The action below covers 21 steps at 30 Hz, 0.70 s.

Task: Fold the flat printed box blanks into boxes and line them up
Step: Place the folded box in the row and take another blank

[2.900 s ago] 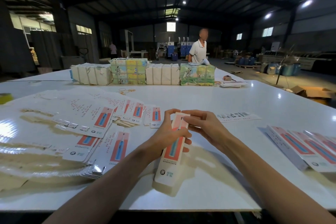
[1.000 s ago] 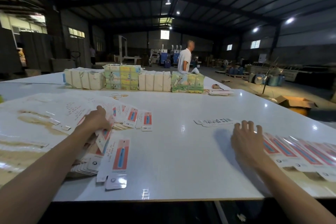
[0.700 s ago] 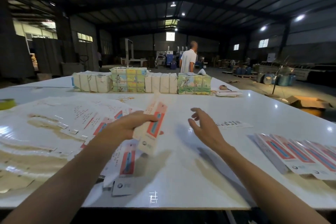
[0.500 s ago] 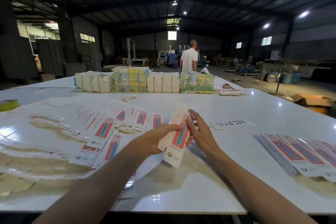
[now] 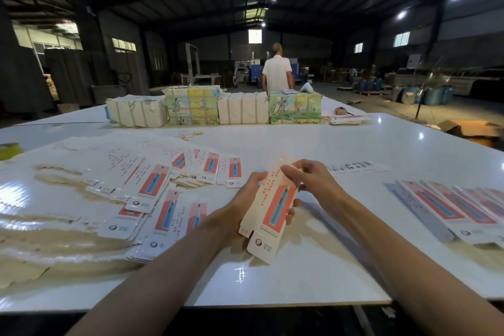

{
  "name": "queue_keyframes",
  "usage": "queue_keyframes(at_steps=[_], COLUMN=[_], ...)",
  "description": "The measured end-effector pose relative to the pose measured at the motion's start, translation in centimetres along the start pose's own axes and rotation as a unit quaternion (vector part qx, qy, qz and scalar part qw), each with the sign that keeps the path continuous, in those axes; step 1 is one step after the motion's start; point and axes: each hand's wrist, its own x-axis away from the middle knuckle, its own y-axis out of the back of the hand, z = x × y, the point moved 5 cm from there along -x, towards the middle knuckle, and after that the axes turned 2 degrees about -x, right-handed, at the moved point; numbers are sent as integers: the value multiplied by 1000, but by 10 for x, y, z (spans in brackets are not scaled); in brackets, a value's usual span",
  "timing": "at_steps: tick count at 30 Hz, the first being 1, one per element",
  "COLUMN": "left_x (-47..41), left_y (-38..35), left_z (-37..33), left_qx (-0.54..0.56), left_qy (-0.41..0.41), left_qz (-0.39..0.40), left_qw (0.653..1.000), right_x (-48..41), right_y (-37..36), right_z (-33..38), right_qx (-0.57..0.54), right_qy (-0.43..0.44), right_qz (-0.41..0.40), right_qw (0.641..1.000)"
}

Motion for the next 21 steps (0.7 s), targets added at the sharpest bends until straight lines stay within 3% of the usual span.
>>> queue_keyframes(at_steps=[5,11,15,18,21], left_x=[1,2,1,-1,-2], left_y=[1,-3,-13,-11,-4], left_z=[0,-1,1,2,-3], left_qx=[-4,-33,-38,-10,121], left_qy=[0,-18,-24,-36,-46], left_qz=[16,1,-5,-35,-49], left_qw=[1000,999,999,999,990], right_x=[5,9,8,8,8], right_y=[0,0,-3,-8,-8], right_z=[0,7,12,13,11], right_qx=[-83,-149,-252,-265,-261], right_qy=[-32,-33,-18,-4,24], right_qz=[81,109,127,110,73], right_qw=[993,982,959,958,962])
